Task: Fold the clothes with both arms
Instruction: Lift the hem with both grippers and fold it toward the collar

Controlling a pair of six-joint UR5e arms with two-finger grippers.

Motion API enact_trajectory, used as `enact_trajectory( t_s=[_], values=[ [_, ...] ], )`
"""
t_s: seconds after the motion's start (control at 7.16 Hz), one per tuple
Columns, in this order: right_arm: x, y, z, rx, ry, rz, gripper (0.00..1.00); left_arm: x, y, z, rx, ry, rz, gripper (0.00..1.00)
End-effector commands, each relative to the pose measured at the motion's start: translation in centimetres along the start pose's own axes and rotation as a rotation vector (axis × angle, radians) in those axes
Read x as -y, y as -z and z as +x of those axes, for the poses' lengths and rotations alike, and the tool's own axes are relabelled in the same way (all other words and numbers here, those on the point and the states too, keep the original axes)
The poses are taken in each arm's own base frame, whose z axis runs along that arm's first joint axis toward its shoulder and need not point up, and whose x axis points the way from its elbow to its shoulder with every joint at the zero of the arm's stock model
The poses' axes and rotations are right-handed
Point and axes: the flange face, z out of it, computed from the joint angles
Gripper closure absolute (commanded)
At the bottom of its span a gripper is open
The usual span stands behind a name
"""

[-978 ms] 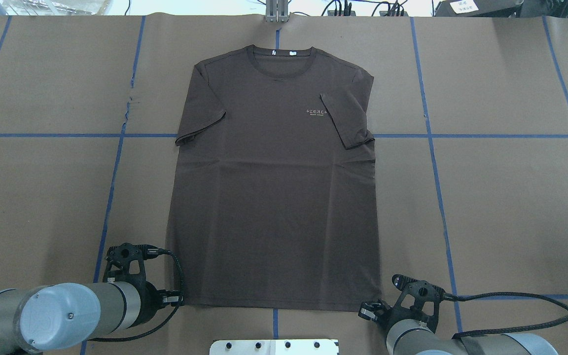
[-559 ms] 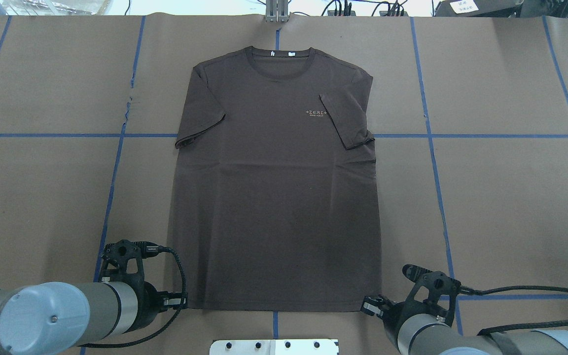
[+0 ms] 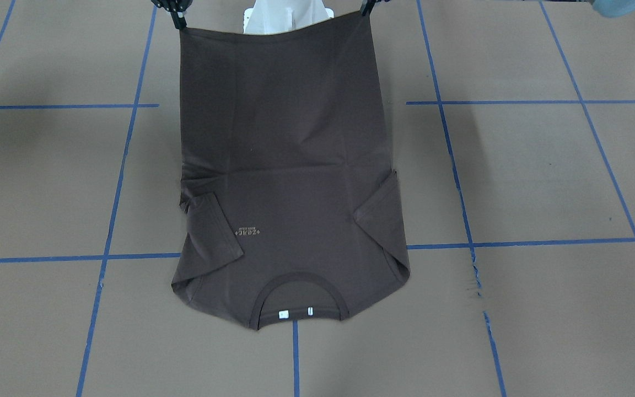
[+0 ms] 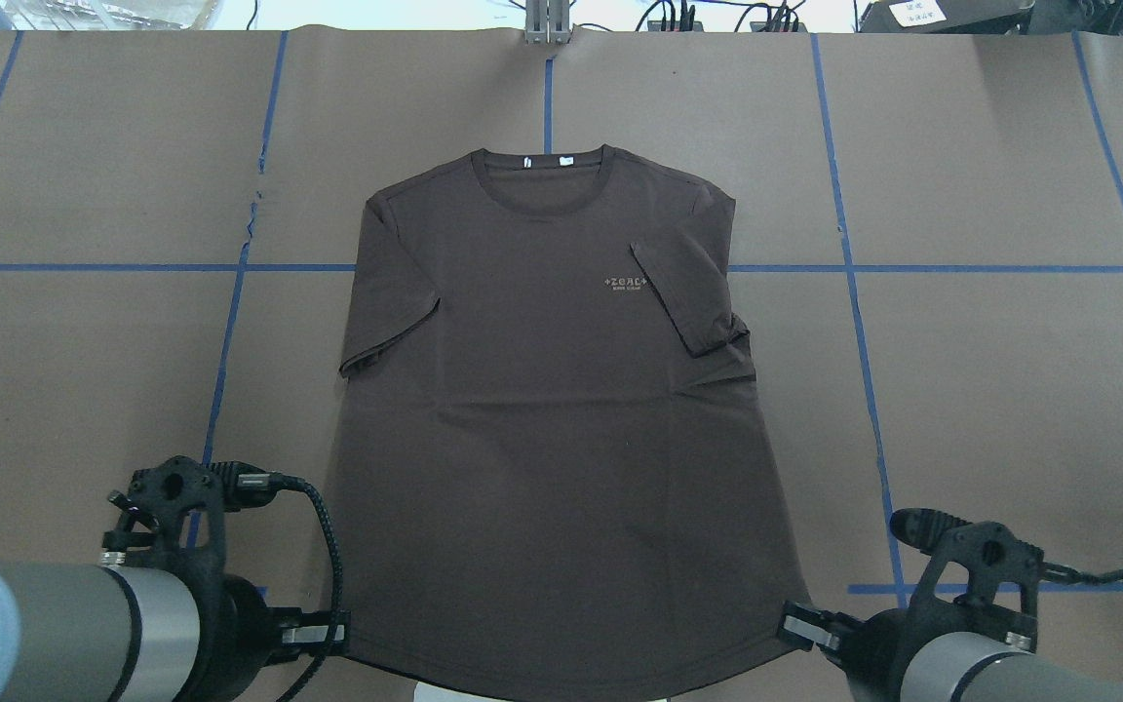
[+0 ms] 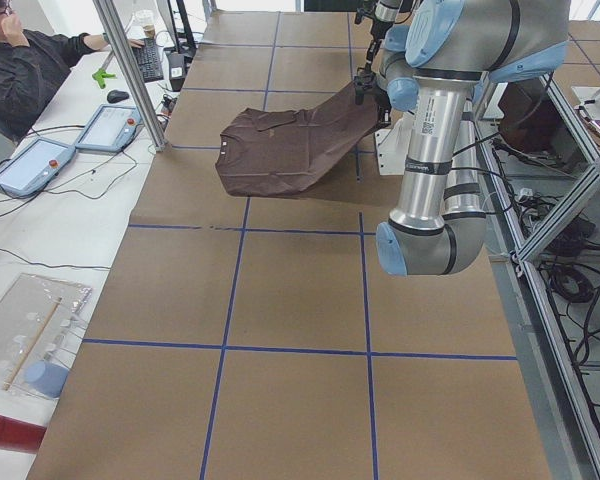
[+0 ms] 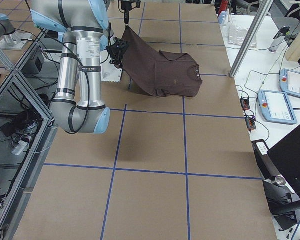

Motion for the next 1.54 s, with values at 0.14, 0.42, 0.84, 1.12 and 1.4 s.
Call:
enact_trajectory(
  t_s=[0.14, 0.42, 0.84, 1.12, 1.4],
  values=[
    [7.9, 1.0, -4.6, 0.028, -0.012, 0.048, 1.0, 11.4, 0.7, -0.5, 0.112, -0.104, 0.172, 1.0],
    [15.2, -2.2, -8.6, -0.032, -0.046, 0.106, 1.0, 19.9, -0.4, -1.4, 0.207, -0.129, 0.26, 1.0],
    [24.9, -8.8, -11.0, -0.046, -0.071, 0.192, 1.0, 28.1, -7.7, -3.7, 0.237, -0.126, 0.298, 1.0],
    [30.1, -14.0, -12.6, -0.063, -0.095, 0.228, 1.0, 31.3, -10.1, -4.8, 0.249, -0.135, 0.311, 1.0],
    [33.9, -21.2, -15.0, -0.056, -0.096, 0.24, 1.0, 35.0, -14.1, -4.8, 0.274, -0.135, 0.349, 1.0]
  ],
)
